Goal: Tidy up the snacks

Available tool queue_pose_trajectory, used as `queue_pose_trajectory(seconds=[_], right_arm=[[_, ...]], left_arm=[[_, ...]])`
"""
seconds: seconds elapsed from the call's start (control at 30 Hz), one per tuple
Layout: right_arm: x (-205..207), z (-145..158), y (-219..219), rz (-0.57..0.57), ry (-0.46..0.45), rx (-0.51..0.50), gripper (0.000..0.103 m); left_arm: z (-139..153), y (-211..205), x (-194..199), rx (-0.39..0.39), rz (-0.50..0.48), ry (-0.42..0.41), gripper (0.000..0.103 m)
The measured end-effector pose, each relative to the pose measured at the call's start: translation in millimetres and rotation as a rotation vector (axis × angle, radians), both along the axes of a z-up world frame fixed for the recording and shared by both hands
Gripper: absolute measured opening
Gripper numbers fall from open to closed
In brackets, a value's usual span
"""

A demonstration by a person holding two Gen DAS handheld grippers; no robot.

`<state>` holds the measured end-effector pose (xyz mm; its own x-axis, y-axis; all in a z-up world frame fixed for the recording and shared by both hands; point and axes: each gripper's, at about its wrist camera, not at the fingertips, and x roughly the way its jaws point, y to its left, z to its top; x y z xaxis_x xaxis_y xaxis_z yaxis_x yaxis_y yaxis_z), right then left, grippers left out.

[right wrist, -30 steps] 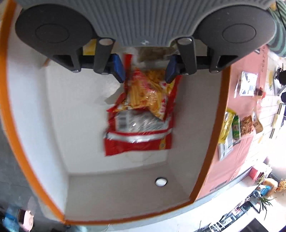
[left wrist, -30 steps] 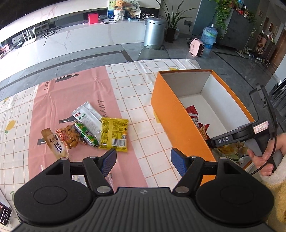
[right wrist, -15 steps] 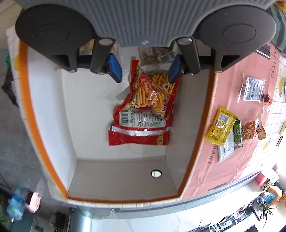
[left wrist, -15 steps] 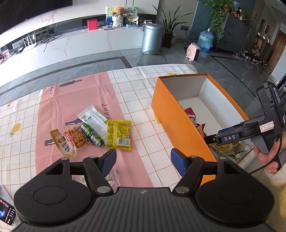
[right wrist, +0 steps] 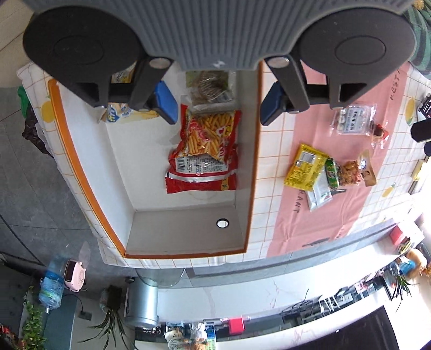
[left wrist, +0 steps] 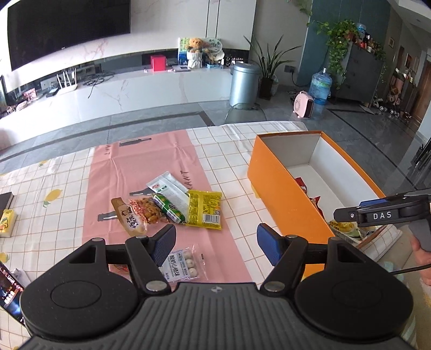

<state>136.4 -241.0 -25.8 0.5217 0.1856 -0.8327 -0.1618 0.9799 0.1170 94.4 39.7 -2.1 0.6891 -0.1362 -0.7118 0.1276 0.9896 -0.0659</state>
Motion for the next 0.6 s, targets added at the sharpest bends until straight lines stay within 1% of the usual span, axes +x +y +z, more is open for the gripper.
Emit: queue_pose_trajectory(seconds=[0.07,0.13,0.33,0.4,0.5,0.6], right_arm=[[-13.4,5.5,6.6,-0.011,-0.036,0.009,0.068],[-26.8,10.3,11.7,-0.019,-0.072,0.034,0.071],[-59.6,12.7,31.3,-0.042,-0.145,0.161,0.073],[-69.2,12.5,40.3,-0.044,-0.171,0.188,0.073],[-78.2,7.5,56.8,-0.038,-0.184,0.183,0.074],[-80.8,-2.4,75.4,0.002,-0.170,0.136,0.074]], left_arm=[[1.1,5.3,-6.9,-0.004,0.005,-0.023,0.081],[2.6,11.7,-11.8,-0.012,0.024,-0.029,0.081],[3.8,34.7,-19.9,-0.074,0.062,0.009,0.081],[2.2,39.6,-22.5,-0.076,0.061,0.017,0.080],[-2.1,39.6,-26.3,-0.042,0.029,0.031,0.080],[-8.6,42.3,-32.4,-0.032,0.003,0.032,0.080]])
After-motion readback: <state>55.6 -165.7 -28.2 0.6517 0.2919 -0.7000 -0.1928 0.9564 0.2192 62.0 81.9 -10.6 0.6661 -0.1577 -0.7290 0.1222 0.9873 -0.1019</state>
